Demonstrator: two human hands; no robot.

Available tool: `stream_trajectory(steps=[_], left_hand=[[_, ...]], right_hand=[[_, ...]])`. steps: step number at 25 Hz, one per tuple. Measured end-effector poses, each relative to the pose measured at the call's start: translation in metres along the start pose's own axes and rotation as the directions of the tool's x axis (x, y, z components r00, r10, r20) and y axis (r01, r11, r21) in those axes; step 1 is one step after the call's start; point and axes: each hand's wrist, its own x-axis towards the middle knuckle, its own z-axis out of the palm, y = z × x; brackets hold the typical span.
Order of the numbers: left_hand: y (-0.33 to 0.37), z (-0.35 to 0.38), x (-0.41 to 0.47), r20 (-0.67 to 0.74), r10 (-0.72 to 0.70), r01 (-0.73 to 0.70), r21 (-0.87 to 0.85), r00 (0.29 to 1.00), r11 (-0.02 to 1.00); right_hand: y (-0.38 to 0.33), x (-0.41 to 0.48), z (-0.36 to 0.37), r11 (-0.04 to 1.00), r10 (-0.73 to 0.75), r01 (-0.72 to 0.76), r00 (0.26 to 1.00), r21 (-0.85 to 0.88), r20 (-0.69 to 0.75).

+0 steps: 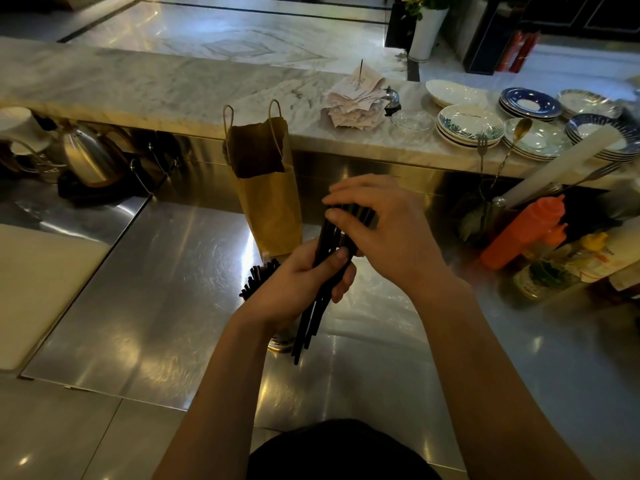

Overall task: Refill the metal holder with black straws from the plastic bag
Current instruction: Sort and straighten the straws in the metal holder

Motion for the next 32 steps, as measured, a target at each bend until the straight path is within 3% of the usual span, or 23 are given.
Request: stream_trajectory(steps=[8,16,24,32], left_hand=[[-0.001,0.001,-0.003,0.017,-0.031,0.032,-0.006,0.999,0.999],[-0.001,0.002,-0.004,0.067,-0.034,0.035,-0.008,0.997,0.999],[0.0,0.001,-0.005,0.083,-0.047,0.05,-0.03,0.995,0.998],[-0.003,-0.008,-0.008,0.108,-0.094,0.09,0.037,0.99,0.995]], right_hand=[[0.007,-0.003,-0.001,0.997,0.043,-0.039,0.996,0.068,-0.072],[0.005,-0.007,-0.005,0.999,-0.023,0.02,0.998,0.049,0.063],[0.002,-0.008,0.004,0.992,0.009,-0.003,0.999,0.126,-0.05],[0.0,-0.006,0.003,0.985,0.013,-0.016,1.0,0.173,0.02]])
